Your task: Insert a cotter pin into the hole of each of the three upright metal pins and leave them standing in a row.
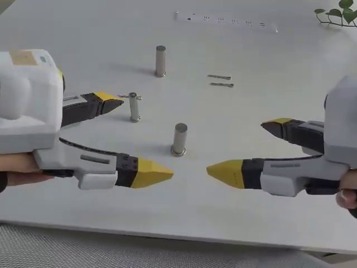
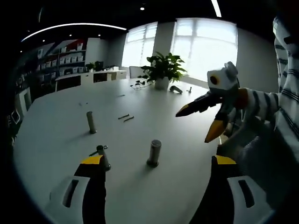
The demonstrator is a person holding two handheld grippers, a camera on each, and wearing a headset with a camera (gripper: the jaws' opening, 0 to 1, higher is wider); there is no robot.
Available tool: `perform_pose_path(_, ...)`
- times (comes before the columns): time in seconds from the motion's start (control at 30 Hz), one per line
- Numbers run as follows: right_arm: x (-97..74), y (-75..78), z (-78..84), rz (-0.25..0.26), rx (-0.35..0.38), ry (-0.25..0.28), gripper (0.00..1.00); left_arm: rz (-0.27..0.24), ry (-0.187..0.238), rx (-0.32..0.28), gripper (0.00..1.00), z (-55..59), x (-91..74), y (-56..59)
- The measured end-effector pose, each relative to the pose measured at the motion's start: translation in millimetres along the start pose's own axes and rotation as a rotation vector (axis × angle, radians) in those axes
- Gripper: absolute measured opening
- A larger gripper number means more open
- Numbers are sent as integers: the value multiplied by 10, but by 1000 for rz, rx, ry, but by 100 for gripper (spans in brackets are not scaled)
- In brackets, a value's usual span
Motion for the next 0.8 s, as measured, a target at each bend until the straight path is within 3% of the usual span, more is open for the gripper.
perform_pose_path(0.1, -9, 73, -6, 5, -12, -7, 86, -10, 9, -5, 95, 13, -24, 1)
perform_pose_path(0.23, -29, 205, -25, 15, -42, -20, 86, 23, 8, -19, 99, 14, -68, 83)
perform_pose_path(0.4, -45, 434, -17, 18, -119, -69, 85, 3, 7, -8, 99, 17, -92, 97)
perform_pose_path(0.47, -51, 523, -28, 19, -136, -95, 81, -37, 12, 8, 99, 10, -93, 123)
perform_pose_path(0.57, -50, 722, -120, 38, -217, -116, 73, -38, 13, 2, 99, 29, -124, 134)
perform_pose_path(0.8, 36, 1018, -250, 42, -341, -166, 65, -40, 45, -22, 99, 19, -189, 152)
Point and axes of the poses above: the centre of the closed fingertips' face, and the gripper's own axes: x roughly forward along the fingers, y roughly to its right, z roughly out of its underside, the point moved 3 cm from there along -x, roughly backward along the fingers, and after that the axes turned 14 degrees about -x, right-handed, at the moved point
